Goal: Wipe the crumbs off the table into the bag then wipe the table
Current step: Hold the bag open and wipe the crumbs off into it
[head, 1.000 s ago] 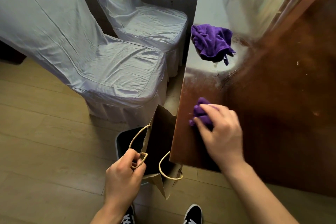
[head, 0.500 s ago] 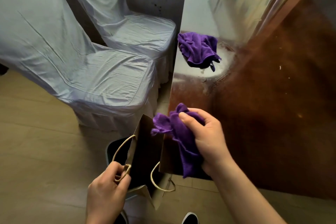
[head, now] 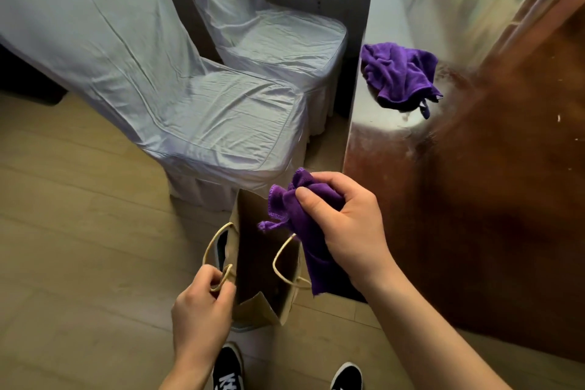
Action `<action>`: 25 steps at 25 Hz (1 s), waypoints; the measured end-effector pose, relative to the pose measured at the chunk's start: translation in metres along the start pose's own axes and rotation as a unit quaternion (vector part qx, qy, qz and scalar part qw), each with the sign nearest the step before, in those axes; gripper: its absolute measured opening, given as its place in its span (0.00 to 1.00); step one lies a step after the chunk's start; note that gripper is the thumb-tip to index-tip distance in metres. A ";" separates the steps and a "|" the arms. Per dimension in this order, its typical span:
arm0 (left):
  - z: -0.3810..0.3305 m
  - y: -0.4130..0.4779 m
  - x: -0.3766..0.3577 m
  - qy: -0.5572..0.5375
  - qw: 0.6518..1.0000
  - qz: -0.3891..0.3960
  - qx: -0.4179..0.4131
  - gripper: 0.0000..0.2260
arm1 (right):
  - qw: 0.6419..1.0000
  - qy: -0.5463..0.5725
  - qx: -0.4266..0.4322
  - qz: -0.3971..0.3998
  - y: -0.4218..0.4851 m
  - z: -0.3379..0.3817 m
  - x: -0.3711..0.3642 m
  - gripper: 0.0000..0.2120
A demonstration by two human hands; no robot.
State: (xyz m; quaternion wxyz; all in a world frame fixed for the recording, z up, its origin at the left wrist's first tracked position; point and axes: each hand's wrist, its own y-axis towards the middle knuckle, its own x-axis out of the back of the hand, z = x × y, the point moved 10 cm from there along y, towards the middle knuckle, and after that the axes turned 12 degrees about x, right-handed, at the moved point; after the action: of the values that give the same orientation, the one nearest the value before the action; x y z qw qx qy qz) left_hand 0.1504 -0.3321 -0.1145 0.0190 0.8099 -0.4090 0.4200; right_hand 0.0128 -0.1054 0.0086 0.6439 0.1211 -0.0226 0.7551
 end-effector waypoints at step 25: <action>0.132 0.076 -0.133 0.032 0.988 -0.015 0.150 0.06 | 0.949 -0.250 0.117 0.153 0.025 -0.004 -0.072 0.11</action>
State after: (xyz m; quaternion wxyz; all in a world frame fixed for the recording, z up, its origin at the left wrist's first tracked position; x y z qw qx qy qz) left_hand 0.1450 -0.3457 -0.3159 -0.0835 0.7955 -0.3287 0.5021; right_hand -0.0021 -0.1783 -0.0074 0.4759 0.3760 -0.1123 0.7871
